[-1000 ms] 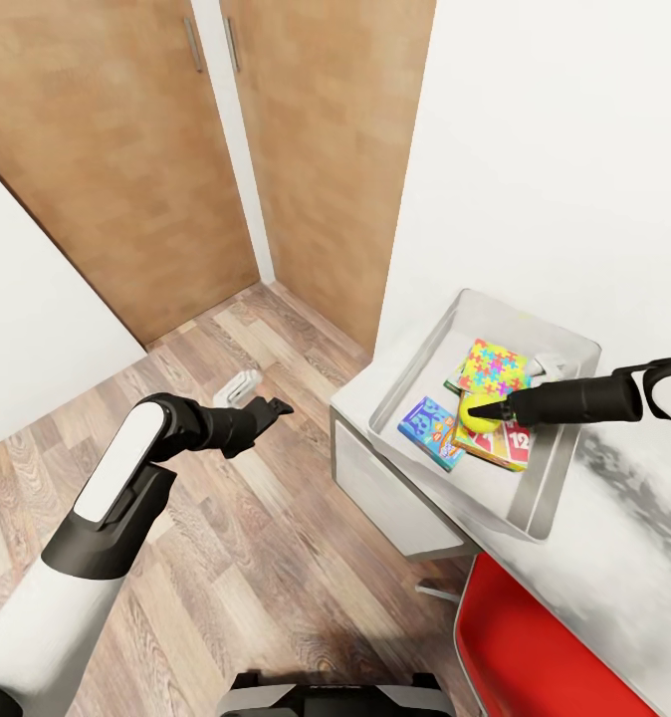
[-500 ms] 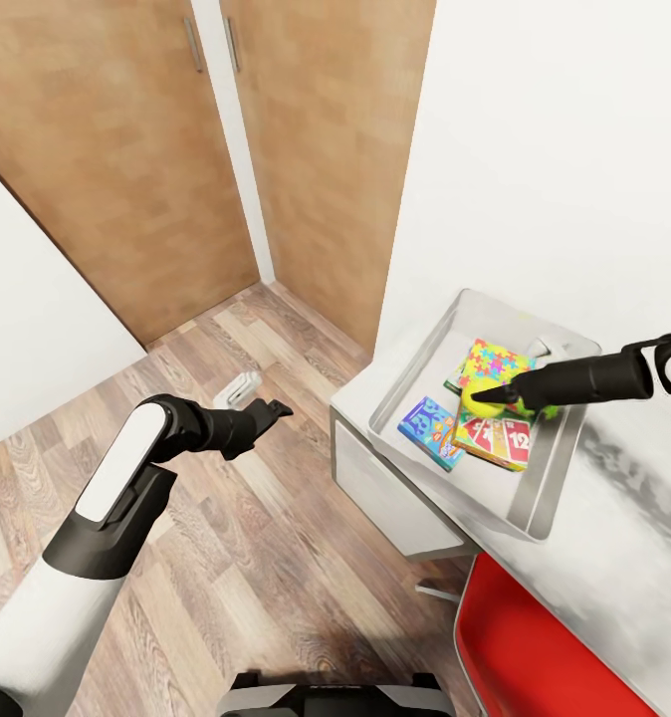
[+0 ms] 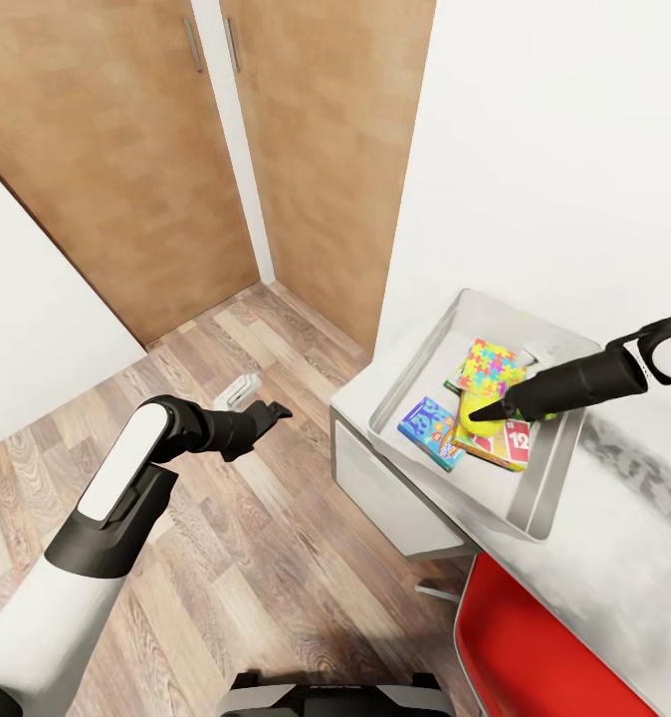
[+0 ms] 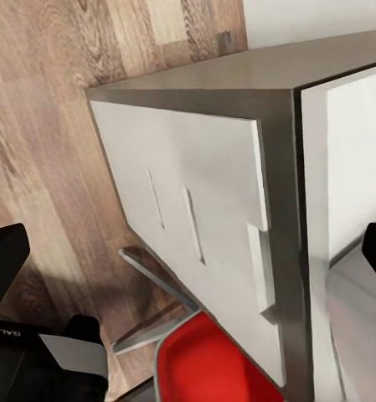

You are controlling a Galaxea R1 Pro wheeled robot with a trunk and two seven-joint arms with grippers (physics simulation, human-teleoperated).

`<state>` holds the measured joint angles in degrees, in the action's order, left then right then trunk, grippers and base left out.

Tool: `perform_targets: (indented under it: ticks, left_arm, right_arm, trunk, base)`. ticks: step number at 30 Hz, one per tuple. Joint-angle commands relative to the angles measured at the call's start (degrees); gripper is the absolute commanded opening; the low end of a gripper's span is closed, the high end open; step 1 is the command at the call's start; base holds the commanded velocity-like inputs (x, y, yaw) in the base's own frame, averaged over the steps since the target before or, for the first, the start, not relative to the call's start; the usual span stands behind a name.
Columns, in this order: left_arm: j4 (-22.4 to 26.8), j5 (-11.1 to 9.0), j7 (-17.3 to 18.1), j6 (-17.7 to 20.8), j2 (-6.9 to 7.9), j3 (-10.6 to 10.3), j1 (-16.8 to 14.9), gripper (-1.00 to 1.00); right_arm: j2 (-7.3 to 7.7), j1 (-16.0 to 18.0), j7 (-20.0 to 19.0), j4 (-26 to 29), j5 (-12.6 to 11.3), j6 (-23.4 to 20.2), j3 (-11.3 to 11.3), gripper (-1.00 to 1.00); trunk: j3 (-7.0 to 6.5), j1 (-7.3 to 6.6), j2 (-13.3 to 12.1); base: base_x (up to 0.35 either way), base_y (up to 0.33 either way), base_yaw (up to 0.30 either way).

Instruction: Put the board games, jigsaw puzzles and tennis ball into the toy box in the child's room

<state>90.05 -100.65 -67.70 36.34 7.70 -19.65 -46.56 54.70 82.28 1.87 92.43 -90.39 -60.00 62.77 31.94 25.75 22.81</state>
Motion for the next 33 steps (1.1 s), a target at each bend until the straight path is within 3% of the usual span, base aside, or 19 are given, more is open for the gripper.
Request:
perform_targets:
  ticks: [1, 2, 4, 5, 8, 12, 23, 33]
  left_arm:
    - [-0.04, -0.25, -0.4, 0.31, 0.03, -0.04, -0.08, 1.0]
    - [-0.04, -0.25, -0.4, 0.31, 0.03, -0.04, -0.08, 1.0]
    - [-0.19, -0.25, -0.39, 0.31, 0.04, -0.04, -0.09, 1.0]
    - [-0.19, -0.25, -0.39, 0.31, 0.04, -0.04, -0.09, 1.0]
    - [-0.52, -0.18, -0.37, 0.31, 0.04, -0.04, -0.1, 1.0]
    - [-1.0, 0.24, -0.33, 0.31, 0.04, -0.04, -0.1, 1.0]
    - [-2.47, 2.18, 2.27, 0.31, 0.04, -0.04, -0.11, 1.0]
    - [-3.08, 2.77, 3.4, 0.31, 0.04, -0.04, -0.11, 1.0]
  right_arm:
    - [-0.03, 0.95, 0.41, 0.03, -0.61, 0.0, 1.93, -1.0]
    - [-0.03, 0.95, 0.41, 0.03, -0.61, 0.0, 1.93, -1.0]
    - [-0.22, 2.0, 0.41, 0.03, -0.95, 0.0, 4.85, -1.0]
    - [-0.22, 2.0, 0.41, 0.03, -0.95, 0.0, 4.85, -1.0]
    - [-0.46, 2.95, 0.41, 0.03, -1.24, 0.0, 8.24, -1.0]
    - [-0.56, 3.49, 0.41, 0.03, -1.39, 0.0, 10.29, -1.0]
    - [-0.68, 3.99, 0.46, 0.03, -1.46, 0.0, 12.65, -1.0]
    - [-0.7, 4.27, 0.49, 0.03, -1.46, 0.0, 13.51, -1.0]
  trunk:
    - [0.09, 0.03, 0.11]
    - [0.09, 0.03, 0.11]
    - [0.09, 0.03, 0.11]
    - [0.09, 0.03, 0.11]
    - [0.09, 0.03, 0.11]
    - [0.09, 0.03, 0.11]
    - [0.09, 0.03, 0.11]
    - [0.09, 0.03, 0.11]
  base:
    - [0.0, 0.0, 0.0]
    - [0.0, 0.0, 0.0]
    - [0.0, 0.0, 0.0]
    - [0.0, 0.0, 0.0]
    - [0.0, 0.0, 0.0]
    - [0.0, 0.0, 0.0]
    - [0.0, 0.0, 0.0]
    - [0.0, 0.0, 0.0]
